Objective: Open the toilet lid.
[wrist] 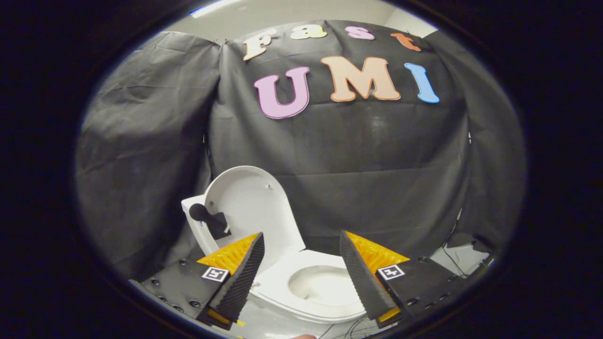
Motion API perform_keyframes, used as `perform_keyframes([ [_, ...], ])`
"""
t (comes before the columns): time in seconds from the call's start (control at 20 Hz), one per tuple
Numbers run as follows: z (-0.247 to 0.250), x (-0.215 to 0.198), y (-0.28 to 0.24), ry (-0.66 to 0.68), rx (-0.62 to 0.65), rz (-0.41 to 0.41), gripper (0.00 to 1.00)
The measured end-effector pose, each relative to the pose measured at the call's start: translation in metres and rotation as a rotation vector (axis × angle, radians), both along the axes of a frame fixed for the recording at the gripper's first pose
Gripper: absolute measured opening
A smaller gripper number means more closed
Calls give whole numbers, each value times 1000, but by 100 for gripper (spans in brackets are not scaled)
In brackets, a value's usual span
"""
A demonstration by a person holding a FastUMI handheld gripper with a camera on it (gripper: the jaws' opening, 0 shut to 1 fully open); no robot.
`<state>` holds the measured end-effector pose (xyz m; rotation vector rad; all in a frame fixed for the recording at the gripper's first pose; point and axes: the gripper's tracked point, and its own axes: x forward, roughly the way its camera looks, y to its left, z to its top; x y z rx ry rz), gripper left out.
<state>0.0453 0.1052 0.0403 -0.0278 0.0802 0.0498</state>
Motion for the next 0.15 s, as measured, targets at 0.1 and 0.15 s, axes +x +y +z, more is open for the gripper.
perform_keyframes([
  [0.1, 0, -5, -13, -4, -21, -25, 99],
  [0.15, 0, -8, -18, -4, -23, -32, 99],
])
